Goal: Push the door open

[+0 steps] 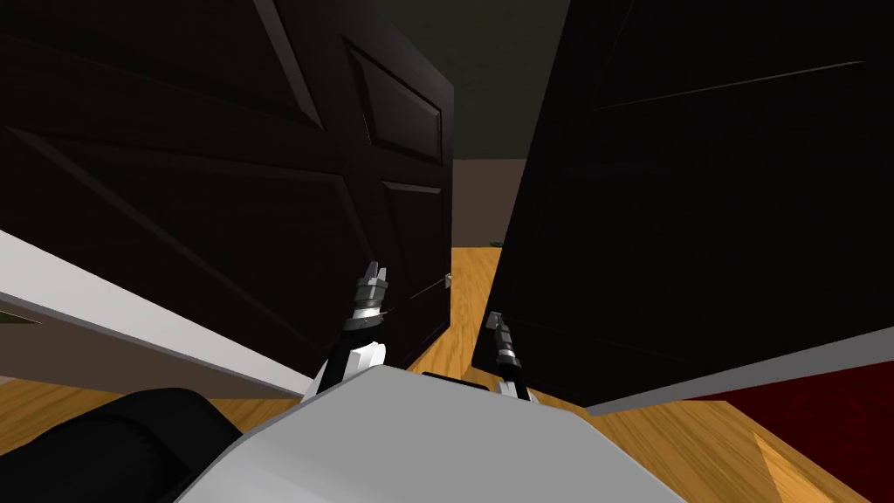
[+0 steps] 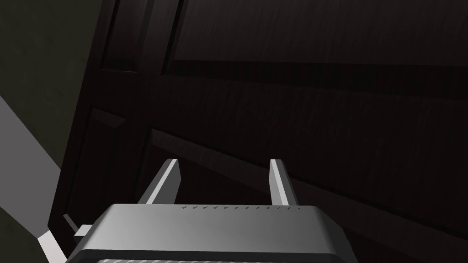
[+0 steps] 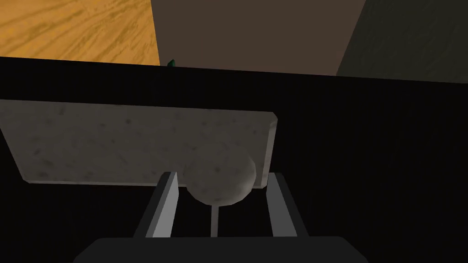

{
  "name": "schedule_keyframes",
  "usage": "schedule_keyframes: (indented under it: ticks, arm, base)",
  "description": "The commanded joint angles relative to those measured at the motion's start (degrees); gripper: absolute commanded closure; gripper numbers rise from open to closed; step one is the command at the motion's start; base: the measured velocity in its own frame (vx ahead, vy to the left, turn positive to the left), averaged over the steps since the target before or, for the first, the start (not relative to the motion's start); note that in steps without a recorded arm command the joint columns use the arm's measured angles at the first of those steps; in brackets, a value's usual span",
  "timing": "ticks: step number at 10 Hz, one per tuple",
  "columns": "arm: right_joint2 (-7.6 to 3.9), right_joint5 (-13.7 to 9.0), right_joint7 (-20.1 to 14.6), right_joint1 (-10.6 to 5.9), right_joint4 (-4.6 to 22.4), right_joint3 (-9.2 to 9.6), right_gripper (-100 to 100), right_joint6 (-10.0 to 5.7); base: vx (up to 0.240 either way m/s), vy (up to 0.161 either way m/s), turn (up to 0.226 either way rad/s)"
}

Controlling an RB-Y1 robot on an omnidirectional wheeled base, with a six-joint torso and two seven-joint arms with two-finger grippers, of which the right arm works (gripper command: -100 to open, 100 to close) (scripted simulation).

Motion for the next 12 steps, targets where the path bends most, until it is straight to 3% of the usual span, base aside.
schedule_keyframes:
  ticks: [1, 5, 12]
  arm:
    - [0.00, 0.02, -0.03, -0.03, -0.01, 0.05, 100, 0.04]
    - [0.00, 0.02, -0.03, -0.03, -0.01, 0.05, 100, 0.04]
    - [-2.50, 0.30, -6.56, 1.12, 1.84, -0.82, 100, 4.53]
  base:
    - [-0.030, -0.024, 0.023]
    - [-0.009, -0.006, 0.005]
    - [-0.036, -0.075, 0.211]
